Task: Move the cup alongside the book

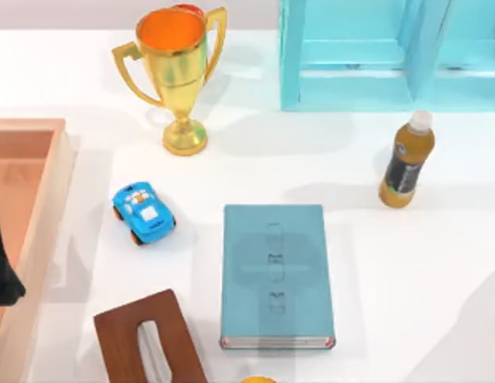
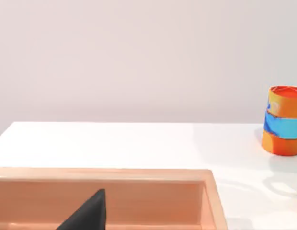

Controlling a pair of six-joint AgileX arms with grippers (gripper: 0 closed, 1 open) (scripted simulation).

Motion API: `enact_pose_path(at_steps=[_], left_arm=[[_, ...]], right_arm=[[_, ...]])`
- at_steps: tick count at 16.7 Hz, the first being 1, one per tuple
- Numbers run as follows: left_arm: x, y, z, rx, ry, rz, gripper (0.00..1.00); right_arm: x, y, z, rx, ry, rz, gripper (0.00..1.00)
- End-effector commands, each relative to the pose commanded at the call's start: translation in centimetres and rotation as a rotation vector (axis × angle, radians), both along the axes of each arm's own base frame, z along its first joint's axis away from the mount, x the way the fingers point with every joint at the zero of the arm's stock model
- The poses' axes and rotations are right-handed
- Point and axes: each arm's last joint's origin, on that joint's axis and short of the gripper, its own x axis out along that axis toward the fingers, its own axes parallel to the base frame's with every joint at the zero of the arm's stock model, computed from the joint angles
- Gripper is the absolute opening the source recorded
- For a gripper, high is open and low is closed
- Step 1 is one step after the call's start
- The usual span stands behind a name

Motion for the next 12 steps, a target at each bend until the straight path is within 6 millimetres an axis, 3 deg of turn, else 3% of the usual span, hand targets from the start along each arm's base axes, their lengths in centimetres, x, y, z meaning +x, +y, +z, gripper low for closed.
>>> enact_pose_path(at_steps=[7, 12], left_arm=[[0.0, 0.0, 0.0, 0.0, 0.0, 0.0, 1.0], [0.0, 0.0, 0.0, 0.0, 0.0, 0.0, 1.0]], right_arm=[[0.0, 0.0, 0.0, 0.0, 0.0, 0.0, 0.02], [0.0, 0.0, 0.0, 0.0, 0.0, 0.0, 0.0]])
